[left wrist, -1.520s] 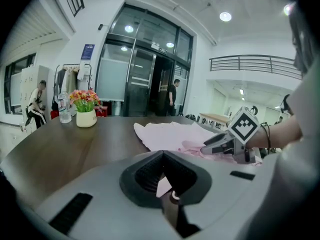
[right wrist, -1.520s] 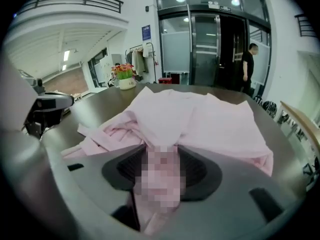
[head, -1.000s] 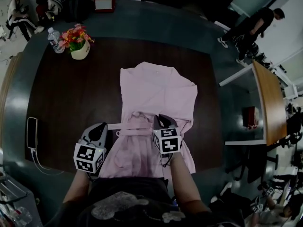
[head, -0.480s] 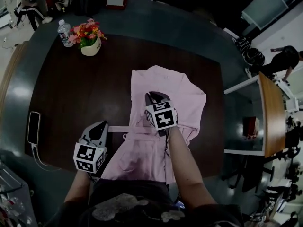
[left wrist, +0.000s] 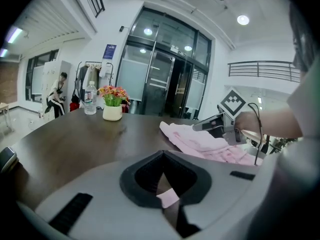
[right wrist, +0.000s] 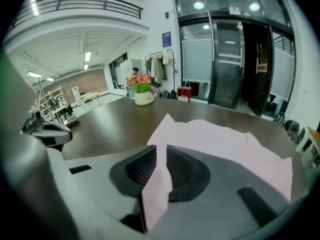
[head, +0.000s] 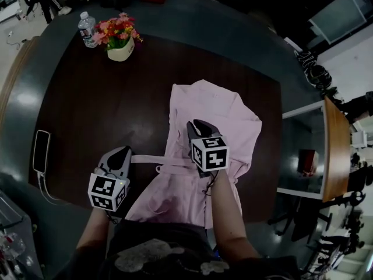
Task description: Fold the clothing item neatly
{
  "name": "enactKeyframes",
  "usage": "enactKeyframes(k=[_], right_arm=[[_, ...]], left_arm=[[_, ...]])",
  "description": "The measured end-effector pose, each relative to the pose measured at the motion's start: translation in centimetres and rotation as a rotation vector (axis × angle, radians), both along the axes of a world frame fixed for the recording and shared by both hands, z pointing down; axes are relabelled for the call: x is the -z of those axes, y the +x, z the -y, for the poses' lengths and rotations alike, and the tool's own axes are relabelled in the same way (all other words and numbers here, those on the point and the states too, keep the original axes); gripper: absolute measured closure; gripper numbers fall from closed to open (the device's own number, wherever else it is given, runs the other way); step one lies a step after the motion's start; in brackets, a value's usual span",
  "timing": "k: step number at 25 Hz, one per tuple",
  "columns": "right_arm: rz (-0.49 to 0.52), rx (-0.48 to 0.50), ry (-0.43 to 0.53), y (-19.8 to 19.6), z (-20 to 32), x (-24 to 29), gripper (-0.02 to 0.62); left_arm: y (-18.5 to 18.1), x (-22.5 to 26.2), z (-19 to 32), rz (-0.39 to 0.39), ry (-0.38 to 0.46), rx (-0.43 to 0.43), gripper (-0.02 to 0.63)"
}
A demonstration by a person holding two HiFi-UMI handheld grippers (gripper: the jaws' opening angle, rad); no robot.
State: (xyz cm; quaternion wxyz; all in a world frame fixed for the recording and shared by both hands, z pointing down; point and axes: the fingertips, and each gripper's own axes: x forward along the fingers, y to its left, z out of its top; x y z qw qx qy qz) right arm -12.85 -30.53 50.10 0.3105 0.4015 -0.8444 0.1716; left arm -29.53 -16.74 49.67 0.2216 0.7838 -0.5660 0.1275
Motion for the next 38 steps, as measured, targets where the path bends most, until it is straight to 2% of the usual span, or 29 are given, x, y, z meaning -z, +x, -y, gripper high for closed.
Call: enactKeyframes(k=[2,4,6,9,13,17,20,26,32,35,38], right_arm=[[-0.013,0.042,-0.076,-0.5,-1.9,-1.6,0.571],[-0.010,0.097,-0.134,-2.0,-3.6,-3.2,0.571],[0.002,0.138,-0.152,-3.5,-4.9,-4.0,0.571],[0.017,0.156,-0.116,-4.6,-5.7,-3.5,0.571],[0.059,0.100,-0.023,-3.3,-6.2,-1.2,0.571],[0.212,-0.005,0.119,0.6,-7.1,2.7,0.572],[0.338,-0.100,0.216,4.4,-8.3,5.4,0.574],[0.497,-0.197,0.289,11.7,-12.9,8.2,0.574],[0.526,-0.216,0.386,18.3,-20.3,9.9,0.574],[0.485,-0.218,0.432,22.9,-24.5,10.3,0.574],[0.436,-0.282,0.451,28.3,-28.1,9.3,0.574]], left_arm=[[0.1,-0.2,0.0,-0.002,-0.003,-0.004,0.595],[0.3,-0.3,0.1,-0.004,-0.006,-0.012,0.595],[0.8,-0.4,0.1,-0.007,-0.008,-0.026,0.597],[1.7,-0.1,-0.1,-0.017,-0.003,-0.052,0.595],[3.1,0.0,-0.3,-0.041,0.006,-0.102,0.595],[5.4,0.2,-0.8,-0.068,0.036,-0.162,0.597],[6.7,0.8,-2.0,-0.071,0.057,-0.173,0.595],[10.0,1.8,-6.8,-0.031,0.091,-0.172,0.595],[13.1,3.9,-13.5,0.057,0.155,-0.122,0.595],[15.2,5.1,-17.1,0.097,0.194,-0.101,0.595],[16.1,5.3,-20.5,0.152,0.205,-0.065,0.595]])
